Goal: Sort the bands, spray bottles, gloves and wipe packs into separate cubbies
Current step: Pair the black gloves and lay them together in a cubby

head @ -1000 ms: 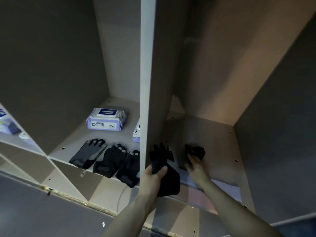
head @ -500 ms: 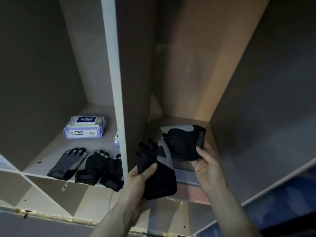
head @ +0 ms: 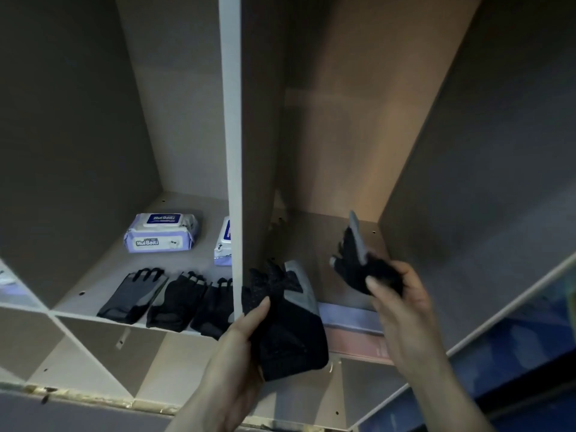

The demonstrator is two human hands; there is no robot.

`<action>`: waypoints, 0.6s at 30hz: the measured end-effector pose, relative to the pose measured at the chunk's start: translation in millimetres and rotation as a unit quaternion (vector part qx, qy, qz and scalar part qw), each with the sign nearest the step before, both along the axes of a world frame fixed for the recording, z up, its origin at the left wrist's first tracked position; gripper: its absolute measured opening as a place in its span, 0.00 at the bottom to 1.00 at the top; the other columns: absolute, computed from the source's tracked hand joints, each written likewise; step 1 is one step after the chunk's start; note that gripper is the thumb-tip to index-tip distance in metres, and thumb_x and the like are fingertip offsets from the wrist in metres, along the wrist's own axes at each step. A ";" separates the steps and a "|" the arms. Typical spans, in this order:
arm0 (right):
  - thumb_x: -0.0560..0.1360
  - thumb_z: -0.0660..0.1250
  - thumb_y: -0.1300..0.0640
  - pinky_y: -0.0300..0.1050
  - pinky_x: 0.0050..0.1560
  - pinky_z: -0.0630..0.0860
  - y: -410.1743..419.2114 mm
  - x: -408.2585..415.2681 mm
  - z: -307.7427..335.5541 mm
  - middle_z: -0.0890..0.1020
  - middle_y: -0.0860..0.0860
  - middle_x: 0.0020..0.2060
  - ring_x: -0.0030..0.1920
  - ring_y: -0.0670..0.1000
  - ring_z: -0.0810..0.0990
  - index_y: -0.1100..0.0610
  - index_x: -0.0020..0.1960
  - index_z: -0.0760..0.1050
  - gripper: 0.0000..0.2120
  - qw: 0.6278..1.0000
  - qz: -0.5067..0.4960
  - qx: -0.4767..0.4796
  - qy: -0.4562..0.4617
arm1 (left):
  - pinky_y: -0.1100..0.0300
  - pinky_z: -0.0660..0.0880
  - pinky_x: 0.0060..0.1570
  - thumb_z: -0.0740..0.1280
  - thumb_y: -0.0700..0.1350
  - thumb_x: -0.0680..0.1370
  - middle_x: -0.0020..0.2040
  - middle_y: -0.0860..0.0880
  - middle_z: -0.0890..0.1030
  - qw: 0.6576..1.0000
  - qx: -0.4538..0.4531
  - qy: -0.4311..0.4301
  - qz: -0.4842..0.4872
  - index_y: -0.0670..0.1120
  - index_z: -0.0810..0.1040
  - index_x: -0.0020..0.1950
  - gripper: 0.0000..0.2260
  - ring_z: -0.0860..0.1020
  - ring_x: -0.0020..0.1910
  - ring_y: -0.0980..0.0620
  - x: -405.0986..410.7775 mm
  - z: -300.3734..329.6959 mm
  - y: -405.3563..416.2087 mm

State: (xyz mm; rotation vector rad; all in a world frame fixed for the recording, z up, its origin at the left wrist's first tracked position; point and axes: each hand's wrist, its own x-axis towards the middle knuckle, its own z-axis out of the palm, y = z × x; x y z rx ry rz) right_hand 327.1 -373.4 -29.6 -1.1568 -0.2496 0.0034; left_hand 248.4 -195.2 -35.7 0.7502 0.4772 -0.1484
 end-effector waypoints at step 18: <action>0.74 0.68 0.54 0.56 0.67 0.70 32.4 -46.5 -17.9 0.77 0.59 0.63 0.65 0.58 0.75 0.60 0.65 0.75 0.21 0.958 0.170 0.040 0.227 | 0.44 0.76 0.59 0.64 0.40 0.77 0.55 0.39 0.83 0.997 0.046 -0.061 -0.003 0.40 0.79 0.60 0.13 0.81 0.55 0.41 -5.8 0.0 6.3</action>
